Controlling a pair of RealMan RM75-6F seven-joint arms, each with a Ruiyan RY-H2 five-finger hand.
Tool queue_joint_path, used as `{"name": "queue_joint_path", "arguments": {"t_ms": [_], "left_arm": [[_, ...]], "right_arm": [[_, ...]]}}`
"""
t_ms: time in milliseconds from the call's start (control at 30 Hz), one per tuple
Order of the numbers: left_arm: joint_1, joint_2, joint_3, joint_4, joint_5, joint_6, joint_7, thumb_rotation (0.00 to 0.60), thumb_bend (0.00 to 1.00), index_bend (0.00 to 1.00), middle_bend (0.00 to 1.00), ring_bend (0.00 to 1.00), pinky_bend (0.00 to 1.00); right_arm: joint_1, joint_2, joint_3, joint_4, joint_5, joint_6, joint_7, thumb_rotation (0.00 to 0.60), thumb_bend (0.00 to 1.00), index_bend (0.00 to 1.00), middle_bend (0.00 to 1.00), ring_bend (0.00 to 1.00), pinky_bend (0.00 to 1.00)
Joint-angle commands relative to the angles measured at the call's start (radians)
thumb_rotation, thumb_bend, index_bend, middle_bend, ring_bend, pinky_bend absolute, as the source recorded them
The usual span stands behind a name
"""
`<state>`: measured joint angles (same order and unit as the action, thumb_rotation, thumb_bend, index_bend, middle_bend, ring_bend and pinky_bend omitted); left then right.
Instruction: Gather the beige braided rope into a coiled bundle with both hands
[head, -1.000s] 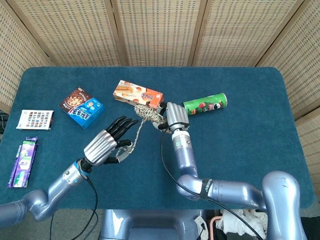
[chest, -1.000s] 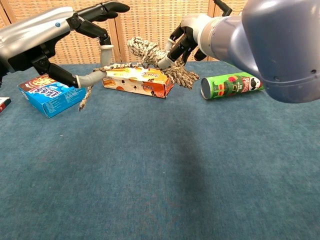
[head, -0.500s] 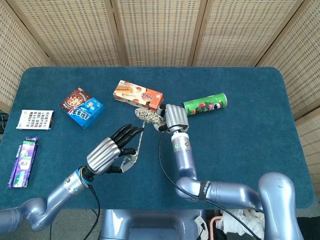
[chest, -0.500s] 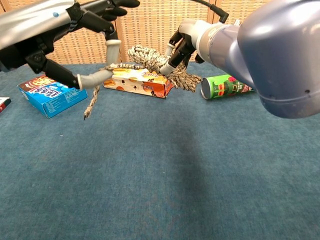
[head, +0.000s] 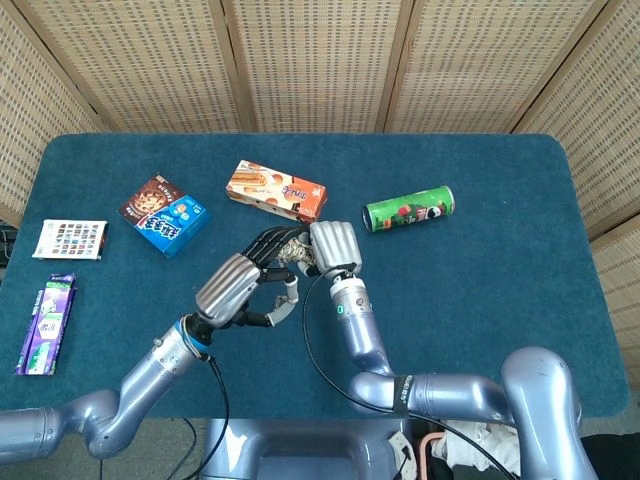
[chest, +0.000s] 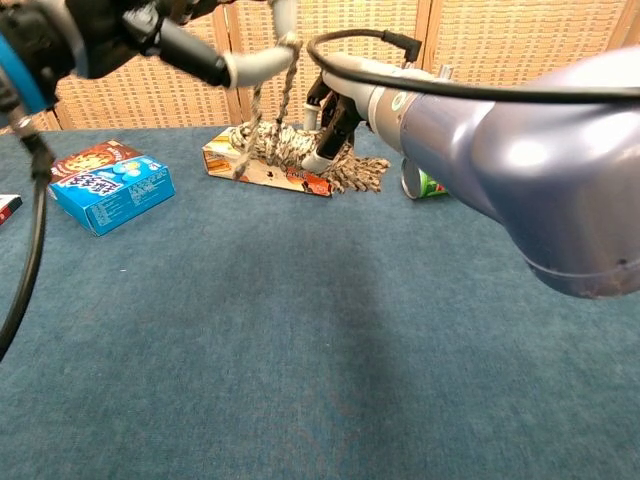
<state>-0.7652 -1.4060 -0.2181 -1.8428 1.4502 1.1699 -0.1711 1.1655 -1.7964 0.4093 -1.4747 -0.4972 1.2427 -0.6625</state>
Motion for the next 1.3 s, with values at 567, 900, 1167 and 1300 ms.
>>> {"name": "queue_joint_path", "arguments": {"t_ms": [567, 900, 1167, 1300], "left_arm": [[-0.075, -0.042, -0.154, 0.107, -0.216, -0.066, 0.021, 0.600, 0.62, 0.85, 0.00, 0.00, 0.00], [-0.091, -0.066, -0.091, 0.334, -0.049, -0.040, 0.002, 0.600, 0.62, 0.85, 0.00, 0.00, 0.00], [-0.091, -0.101, -0.066, 0.449, 0.008, 0.000, -0.042, 0.600, 0.62, 0.85, 0.00, 0.00, 0.00], [-0.088, -0.123, -0.069, 0.489, 0.006, 0.014, -0.104, 0.600, 0.62, 0.85, 0.00, 0.00, 0.00]], "right_arm": [[-0.051, 0.058, -0.074, -0.037, -0.186, -0.146, 0.059, 0.600, 0.75, 0.66, 0.78, 0.59, 0.99], [-0.078, 0.112, -0.075, -0.065, -0.287, -0.222, 0.162, 0.600, 0.75, 0.66, 0.78, 0.59, 0.99], [-0.087, 0.129, -0.079, -0.078, -0.318, -0.230, 0.181, 0.600, 0.75, 0.66, 0.78, 0.59, 0.99], [-0.093, 0.139, -0.075, -0.086, -0.318, -0.232, 0.191, 0.600, 0.75, 0.66, 0.78, 0.58, 0.99]]}}
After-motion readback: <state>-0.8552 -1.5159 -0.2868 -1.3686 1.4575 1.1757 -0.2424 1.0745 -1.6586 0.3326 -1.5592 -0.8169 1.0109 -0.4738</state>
